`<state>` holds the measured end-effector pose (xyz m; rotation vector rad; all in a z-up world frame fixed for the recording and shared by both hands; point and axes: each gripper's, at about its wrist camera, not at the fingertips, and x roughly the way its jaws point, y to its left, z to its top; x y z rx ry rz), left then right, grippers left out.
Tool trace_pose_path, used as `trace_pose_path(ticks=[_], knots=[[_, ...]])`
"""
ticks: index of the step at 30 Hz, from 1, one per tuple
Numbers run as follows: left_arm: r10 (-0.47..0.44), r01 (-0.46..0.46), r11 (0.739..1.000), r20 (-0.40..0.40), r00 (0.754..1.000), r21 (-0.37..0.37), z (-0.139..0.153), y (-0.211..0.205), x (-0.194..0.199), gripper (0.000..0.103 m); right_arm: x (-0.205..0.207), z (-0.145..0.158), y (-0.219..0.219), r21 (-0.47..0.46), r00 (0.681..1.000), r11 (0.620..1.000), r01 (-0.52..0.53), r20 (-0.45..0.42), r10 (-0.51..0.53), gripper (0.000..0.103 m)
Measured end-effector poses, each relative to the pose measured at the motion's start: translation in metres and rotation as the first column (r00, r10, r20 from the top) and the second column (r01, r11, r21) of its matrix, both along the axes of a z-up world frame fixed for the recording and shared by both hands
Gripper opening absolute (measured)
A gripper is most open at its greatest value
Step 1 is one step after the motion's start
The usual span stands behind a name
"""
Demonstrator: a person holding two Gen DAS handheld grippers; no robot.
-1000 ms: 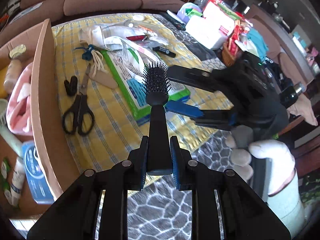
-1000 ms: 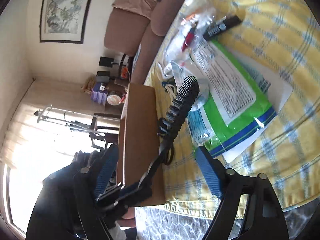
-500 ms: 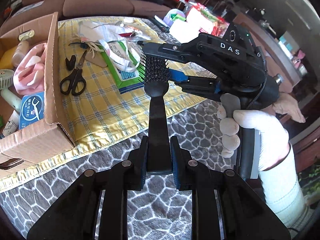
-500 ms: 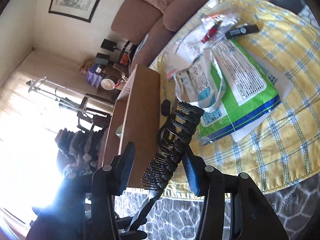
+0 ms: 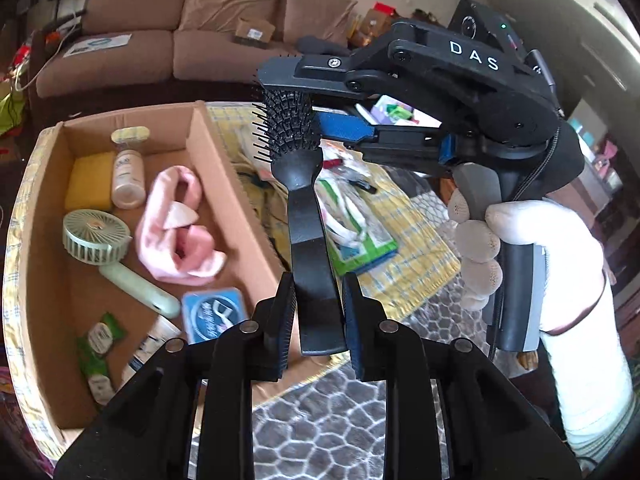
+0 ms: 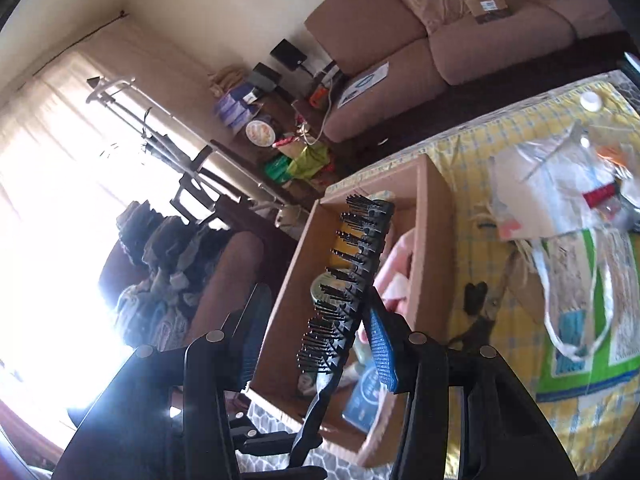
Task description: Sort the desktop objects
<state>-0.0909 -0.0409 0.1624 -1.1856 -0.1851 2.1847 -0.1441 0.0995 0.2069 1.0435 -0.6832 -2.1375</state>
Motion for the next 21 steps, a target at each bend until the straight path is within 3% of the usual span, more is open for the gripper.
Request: trace_pose_path(ticks=[6, 9, 12, 15, 17, 19, 21], knots=[[0.080, -0.077, 0.995, 0.041, 0.996, -0.069, -0.028, -0.024, -0.090, 0.022, -0.085, -0.012, -0.073, 0.167, 0.999, 0.985, -0.040, 0.033, 0.035, 0.049], [0.096, -0.086, 0.988, 0.069, 0.993, -0.130, -0.058, -0.018, -0.137, 0.021, -0.123, -0.030, -0.090, 0.271, 0.999, 0.962, -0.021, 0.053, 0.007, 0.049], [0.148, -0.131, 0.986, 0.167, 0.975, -0.107, -0.086, -0.023, -0.166, 0.036, -0.155, -0.055, -0.098, 0.396, 0.992, 0.918, 0.008, 0.110, -0.057, 0.049], [0.162, -0.153, 0.986, 0.182, 0.970, -0.061, -0.086, -0.031, -0.167, 0.051, -0.166, -0.066, -0.100, 0.515, 0.987, 0.857, 0.023, 0.123, -0.100, 0.059], [0.158, -0.153, 0.987, 0.148, 0.976, -0.044, -0.075, -0.038, -0.157, 0.056, -0.160, -0.058, -0.096, 0.510, 0.991, 0.859, 0.049, 0.082, -0.106, 0.059], [0.147, -0.142, 0.989, 0.130, 0.981, -0.043, -0.066, -0.044, -0.145, 0.073, -0.148, -0.049, -0.091, 0.465, 0.995, 0.884, 0.039, 0.062, -0.077, 0.060], [0.146, -0.139, 0.988, 0.109, 0.983, -0.065, -0.059, -0.050, -0.132, 0.084, -0.134, -0.039, -0.089, 0.470, 0.997, 0.881, 0.045, 0.035, -0.070, 0.063]])
